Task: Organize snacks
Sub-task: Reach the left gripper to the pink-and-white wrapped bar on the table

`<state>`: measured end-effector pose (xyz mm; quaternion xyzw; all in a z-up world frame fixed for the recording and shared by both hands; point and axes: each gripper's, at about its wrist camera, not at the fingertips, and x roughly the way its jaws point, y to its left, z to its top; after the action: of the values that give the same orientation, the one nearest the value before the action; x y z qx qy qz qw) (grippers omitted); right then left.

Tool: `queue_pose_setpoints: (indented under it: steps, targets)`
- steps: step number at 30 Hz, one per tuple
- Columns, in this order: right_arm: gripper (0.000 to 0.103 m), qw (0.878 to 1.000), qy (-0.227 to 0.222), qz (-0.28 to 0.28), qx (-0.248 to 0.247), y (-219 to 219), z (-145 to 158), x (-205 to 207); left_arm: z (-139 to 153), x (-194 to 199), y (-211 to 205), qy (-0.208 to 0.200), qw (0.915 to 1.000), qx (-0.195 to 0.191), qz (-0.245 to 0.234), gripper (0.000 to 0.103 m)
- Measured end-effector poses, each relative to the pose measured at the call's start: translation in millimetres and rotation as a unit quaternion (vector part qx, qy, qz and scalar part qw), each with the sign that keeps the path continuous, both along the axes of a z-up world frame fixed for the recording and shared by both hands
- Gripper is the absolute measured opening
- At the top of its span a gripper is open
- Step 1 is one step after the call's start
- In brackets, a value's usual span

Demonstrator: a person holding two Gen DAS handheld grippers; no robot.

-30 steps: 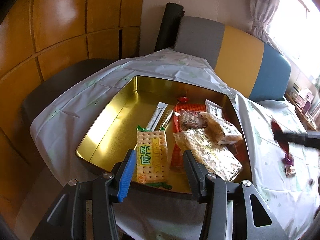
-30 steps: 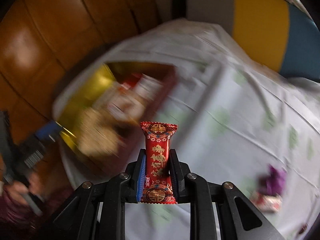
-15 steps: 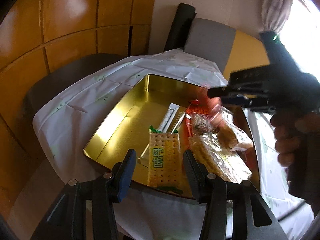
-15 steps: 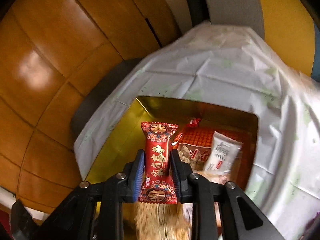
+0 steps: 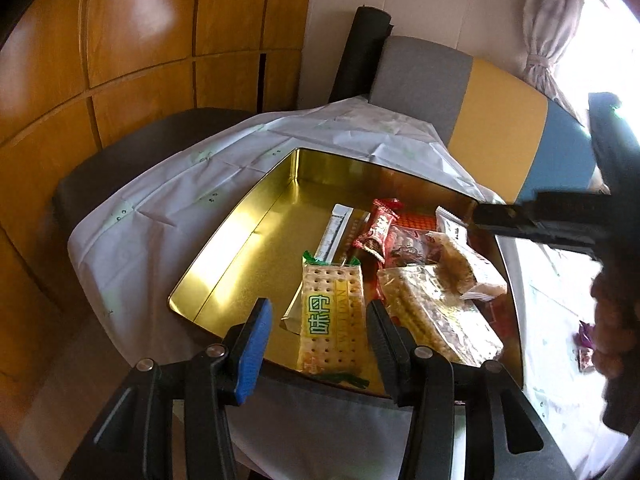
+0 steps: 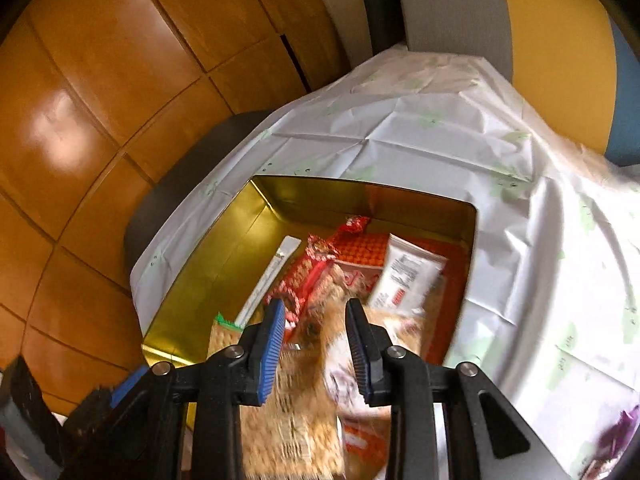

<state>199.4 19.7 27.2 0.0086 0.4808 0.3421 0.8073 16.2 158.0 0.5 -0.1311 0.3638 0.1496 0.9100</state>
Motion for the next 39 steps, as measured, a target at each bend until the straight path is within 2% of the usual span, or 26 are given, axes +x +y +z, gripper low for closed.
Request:
queue_pose_setpoints:
  steps: [6,11,16,22,31,35,39]
  targets:
    - [0.031,1.0,-0.02,-0.007,-0.008,-34.7,5.7,-26.0,6.9,-3.2,-7.1,-0.009,0.9999,0.005,-0.008,0.049]
    - [0.031,0.998,-0.044,-0.023,-0.032,-71.6,9.1,-45.3,12.6,-5.0,-16.2,-0.016,0.9996,0.012,-0.02,0.049]
    - [0.031,0.994,-0.056,-0.059,-0.069,-123.7,6.7,-57.4,14.6,-5.1,-27.0,-0.018,0.999,0.021,-0.035,0.049]
    - [0.031,0.987,-0.049,-0.119,-0.091,-189.8,-0.4,-57.9,15.4,-5.1,-39.6,-0.016,0.9981,0.032,-0.05,0.049]
    - [0.031,0.967,-0.04,-0.207,-0.142,-282.1,-14.8,-54.5,19.4,-4.7,-62.0,-0.016,0.9959,0.05,-0.074,0.049]
    - [0.031,0.954,-0.034,-0.248,-0.163,-322.6,-20.7,-51.3,22.0,-1.6,-74.4,-0.015,0.9944,0.058,-0.088,0.049]
    - [0.031,0.934,-0.015,-0.297,-0.196,-358.0,-30.6,-46.9,25.7,2.2,-93.6,-0.016,0.9911,0.069,-0.113,0.049]
